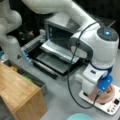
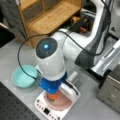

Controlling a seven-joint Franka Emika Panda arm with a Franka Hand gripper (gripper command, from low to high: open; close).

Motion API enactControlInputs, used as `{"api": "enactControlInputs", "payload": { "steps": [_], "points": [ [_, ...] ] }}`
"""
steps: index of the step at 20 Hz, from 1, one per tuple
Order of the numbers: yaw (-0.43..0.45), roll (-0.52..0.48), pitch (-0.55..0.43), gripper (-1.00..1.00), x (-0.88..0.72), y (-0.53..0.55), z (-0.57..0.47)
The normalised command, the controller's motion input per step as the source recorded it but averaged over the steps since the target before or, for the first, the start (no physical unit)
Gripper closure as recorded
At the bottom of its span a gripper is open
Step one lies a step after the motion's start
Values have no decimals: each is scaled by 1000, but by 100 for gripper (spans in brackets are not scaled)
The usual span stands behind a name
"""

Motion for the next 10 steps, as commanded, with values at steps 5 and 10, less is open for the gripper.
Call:
{"api": "enactControlInputs", "payload": {
  "steps": [5, 10],
  "points": [
    [-56, -72, -118, 100, -91, -40, -99],
    [-54, -72, -127, 100, -119, -6, -94]
  ]
}}
